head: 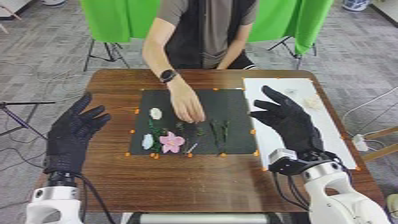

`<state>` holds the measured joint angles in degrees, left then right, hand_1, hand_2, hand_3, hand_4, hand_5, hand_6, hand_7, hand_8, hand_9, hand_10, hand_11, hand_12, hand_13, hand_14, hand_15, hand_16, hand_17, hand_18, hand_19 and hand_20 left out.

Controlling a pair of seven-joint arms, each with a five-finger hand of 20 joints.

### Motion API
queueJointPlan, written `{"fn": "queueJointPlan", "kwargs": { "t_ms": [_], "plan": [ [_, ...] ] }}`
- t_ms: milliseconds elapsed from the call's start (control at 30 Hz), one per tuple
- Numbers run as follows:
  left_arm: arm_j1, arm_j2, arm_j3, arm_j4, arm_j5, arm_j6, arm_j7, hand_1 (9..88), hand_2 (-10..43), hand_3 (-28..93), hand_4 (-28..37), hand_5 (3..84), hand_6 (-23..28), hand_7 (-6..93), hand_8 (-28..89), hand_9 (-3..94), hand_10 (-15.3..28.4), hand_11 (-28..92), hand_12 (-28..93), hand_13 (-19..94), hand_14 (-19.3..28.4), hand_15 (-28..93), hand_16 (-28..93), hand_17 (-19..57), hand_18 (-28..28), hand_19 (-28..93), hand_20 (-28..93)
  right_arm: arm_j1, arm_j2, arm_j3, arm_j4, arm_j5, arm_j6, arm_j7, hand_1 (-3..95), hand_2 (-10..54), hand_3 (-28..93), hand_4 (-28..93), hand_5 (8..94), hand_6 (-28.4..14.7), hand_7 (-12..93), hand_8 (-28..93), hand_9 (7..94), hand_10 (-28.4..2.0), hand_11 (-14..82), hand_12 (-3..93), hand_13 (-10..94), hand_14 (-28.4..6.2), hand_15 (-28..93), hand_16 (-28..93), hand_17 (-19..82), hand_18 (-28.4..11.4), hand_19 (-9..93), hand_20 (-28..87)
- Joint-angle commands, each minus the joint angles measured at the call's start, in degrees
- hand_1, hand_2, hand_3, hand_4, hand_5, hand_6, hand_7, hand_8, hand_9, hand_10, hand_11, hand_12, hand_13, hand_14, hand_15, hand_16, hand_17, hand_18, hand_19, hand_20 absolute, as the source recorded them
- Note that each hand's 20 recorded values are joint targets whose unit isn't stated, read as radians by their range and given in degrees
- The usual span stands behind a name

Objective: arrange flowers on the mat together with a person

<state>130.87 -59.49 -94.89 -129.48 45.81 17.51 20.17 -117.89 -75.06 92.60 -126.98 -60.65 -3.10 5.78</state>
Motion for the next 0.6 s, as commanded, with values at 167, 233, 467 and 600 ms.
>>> {"fn": "queueJointPlan", "kwargs": {
  "t_ms": [167, 233, 467, 600],
  "plan": [
    [-0.3, -0.32, 0.58, 0.3, 0.17, -1.05, -1.71, 20.9, 6.8, 77, -28.3, 37.4, 7.9, 5.6, -7, 38.6, 19.3, 23, 12, 30, 26.5, 52, -6, -4.0, 25.1, 56, 27, 0.4, -0.8, -1.1, 0.4, -0.9, 0.2, 1.5, 26.2, -1.4, 74, -28, 41.9, 3.6, 18, -15, 47.3, -12.6, 14.8, 15.7, 39, -14.1, 37, 17, 4, -17.1, 34, 21],
    [-0.5, -0.37, 0.52, 0.31, 0.31, -1.05, -1.95, 20.9, 6.8, 77, -28.3, 37.4, 8.0, 5.6, -7, 38.6, 19.4, 23, 12, 30, 26.5, 52, -6, -4.0, 25.1, 56, 27, 0.3, -0.8, -1.1, 0.3, -1.0, 0.2, 1.6, 26.2, -1.4, 74, -28, 41.9, 3.6, 18, -15, 47.3, -12.6, 14.9, 15.7, 39, -14.1, 37, 17, 4, -17.1, 34, 21],
    [-0.5, -0.32, 0.54, 0.26, 0.05, -0.9, -1.84, 21.0, 6.7, 77, -28.3, 37.3, 8.0, 5.8, -7, 38.6, 19.4, 23, 12, 30, 26.4, 52, -7, -4.1, 25.2, 56, 27, 1.0, 0.0, -0.9, 0.5, -2.5, 0.9, 2.5, 26.3, -1.4, 74, -28, 42.0, 3.6, 18, -15, 47.7, -12.6, 15.3, 15.6, 39, -14.1, 37, 16, 4, -17.1, 35, 21],
    [-0.6, -0.2, 0.58, 0.16, 0.11, -0.72, -1.88, 21.0, 6.7, 77, -28.3, 37.3, 8.1, 5.8, -7, 38.6, 19.4, 24, 12, 30, 26.4, 52, -7, -4.1, 25.2, 56, 27, 2.3, 3.1, -0.3, 0.0, -11.8, 5.5, 4.4, 26.8, -1.4, 74, -28, 42.7, 3.2, 18, -15, 50.2, -13.4, 18.0, 16.1, 41, -14.1, 41, 17, 5, -17.3, 37, 22]
  ]
}}
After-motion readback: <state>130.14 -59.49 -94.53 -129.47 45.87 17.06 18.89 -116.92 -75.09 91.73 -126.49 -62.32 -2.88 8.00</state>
